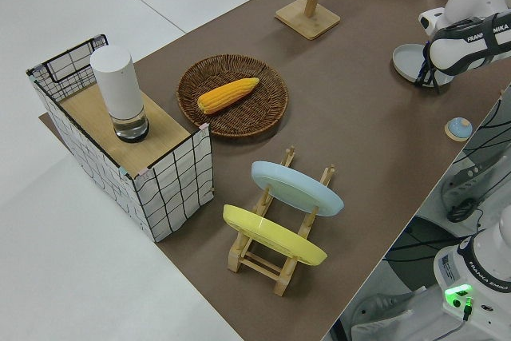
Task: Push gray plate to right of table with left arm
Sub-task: 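Push the gray plate with the left gripper toward the right arm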
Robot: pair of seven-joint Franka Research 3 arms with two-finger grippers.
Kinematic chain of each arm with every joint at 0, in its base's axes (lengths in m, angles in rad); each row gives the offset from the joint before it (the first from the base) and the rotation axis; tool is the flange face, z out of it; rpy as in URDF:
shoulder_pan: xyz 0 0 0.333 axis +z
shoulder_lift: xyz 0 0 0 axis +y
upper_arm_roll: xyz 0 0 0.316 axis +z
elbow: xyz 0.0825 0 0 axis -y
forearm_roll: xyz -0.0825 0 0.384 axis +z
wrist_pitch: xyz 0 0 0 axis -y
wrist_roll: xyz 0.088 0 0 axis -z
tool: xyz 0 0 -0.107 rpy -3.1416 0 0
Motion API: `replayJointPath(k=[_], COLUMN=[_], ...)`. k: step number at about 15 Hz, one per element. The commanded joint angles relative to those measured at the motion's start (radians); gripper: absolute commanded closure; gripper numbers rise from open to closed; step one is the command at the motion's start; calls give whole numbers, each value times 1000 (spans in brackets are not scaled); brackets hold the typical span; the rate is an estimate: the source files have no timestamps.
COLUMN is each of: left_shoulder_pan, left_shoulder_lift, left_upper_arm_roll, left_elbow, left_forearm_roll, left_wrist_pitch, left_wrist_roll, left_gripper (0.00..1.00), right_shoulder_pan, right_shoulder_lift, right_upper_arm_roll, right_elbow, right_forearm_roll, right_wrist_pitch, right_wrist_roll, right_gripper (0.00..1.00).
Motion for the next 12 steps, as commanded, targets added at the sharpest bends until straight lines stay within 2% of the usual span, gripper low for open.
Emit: replayJointPath(k=[1,4,11,12], left_shoulder_pan=[-19,-67,-88,-88], left_shoulder_lift=[64,90,139,140], left_upper_arm_roll=[-21,-22,-21,-22], left_elbow=[46,86,146,148], left_forearm_roll=[3,3,4,10], left_wrist_pitch=[33,33,40,40], left_wrist_roll=[-50,-101,-130,-129], left_gripper=[1000,1000,980,762], right_shoulder_pan=[-6,-6,-6,-6], right_shoulder_lift=[6,6,6,6], right_upper_arm_roll=[4,3,4,3], right_elbow=[15,15,15,15], right_forearm_roll=[16,16,16,16], right_wrist_pitch=[-5,-5,-5,-5], right_wrist_roll=[2,2,2,2], right_gripper=[5,5,5,5])
